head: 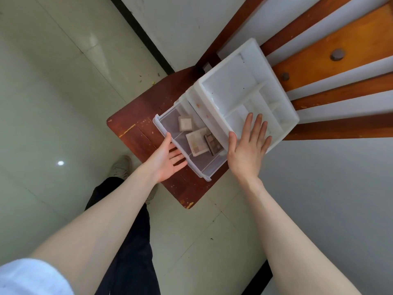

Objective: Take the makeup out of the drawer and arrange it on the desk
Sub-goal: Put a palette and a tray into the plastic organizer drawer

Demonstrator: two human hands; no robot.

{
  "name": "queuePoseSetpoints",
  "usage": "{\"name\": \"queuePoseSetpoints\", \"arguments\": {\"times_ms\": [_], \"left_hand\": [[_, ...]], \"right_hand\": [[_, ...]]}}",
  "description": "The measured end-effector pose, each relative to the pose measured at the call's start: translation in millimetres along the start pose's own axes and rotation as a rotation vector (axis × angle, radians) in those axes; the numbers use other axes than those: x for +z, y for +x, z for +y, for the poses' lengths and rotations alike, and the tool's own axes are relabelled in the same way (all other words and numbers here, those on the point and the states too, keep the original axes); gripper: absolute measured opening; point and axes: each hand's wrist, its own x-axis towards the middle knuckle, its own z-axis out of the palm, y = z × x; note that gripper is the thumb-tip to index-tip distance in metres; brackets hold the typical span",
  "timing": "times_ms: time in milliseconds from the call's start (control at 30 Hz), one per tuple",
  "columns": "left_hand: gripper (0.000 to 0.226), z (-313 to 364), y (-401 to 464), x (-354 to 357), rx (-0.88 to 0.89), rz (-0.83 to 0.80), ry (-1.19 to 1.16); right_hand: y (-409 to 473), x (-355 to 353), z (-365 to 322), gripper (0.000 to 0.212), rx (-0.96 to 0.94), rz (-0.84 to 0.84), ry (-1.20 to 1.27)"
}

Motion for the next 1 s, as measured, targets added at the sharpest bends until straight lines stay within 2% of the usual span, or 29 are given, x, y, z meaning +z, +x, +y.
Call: {"name": "queuePoseSetpoints", "arguments": {"times_ms": [333, 467, 600, 633, 700, 767, 833, 933, 1000], "left_hand": [[0.058, -1.5, -10.5, -6.9, 0.012, 0.037, 0.058], [0.054, 0.0, -18.3, -9.1, 0.029, 0.032, 0.211], [0.052, 0.6, -29.7, -8.3, 0.056, 0.068, 0.394], [0.050, 1.0, -32.4, -7.7, 0.071, 0.071, 0.428], [0.043, 2.4, -37.8, -6.6, 0.120, 0.113, 0.590], [0.028, 5.6, -42.1, -5.9, 0.233, 0.211, 0.883], [0.017, 11.0, -46.2, -2.8, 0.472, 0.277, 1.172], [0.019, 22.2, -40.4, 10.5, 0.909, 0.220, 1.448], [0.025, 30.8, -27.1, 21.3, 1.029, 0.150, 1.673]], "right_hand": [[0.3, -1.0, -1.6, 0.063, 0.010, -0.007, 0.000], [-3.0, -12.6, -10.2, 0.061, 0.056, 0.008, 0.103], [-39.5, -18.0, -28.9, 0.049, -0.018, 0.189, 0.351], [-50.8, -15.1, -33.6, 0.045, -0.047, 0.199, 0.400], [-66.9, -4.1, -40.4, 0.039, -0.094, 0.118, 0.436], [-69.8, 10.9, -43.6, 0.038, -0.112, -0.043, 0.386], [-61.1, 25.6, -43.4, 0.039, -0.109, -0.152, 0.321], [-38.7, 42.5, -43.4, 0.040, -0.059, -0.232, 0.303], [-27.7, 51.7, -44.8, 0.043, 0.055, -0.297, 0.323]]}}
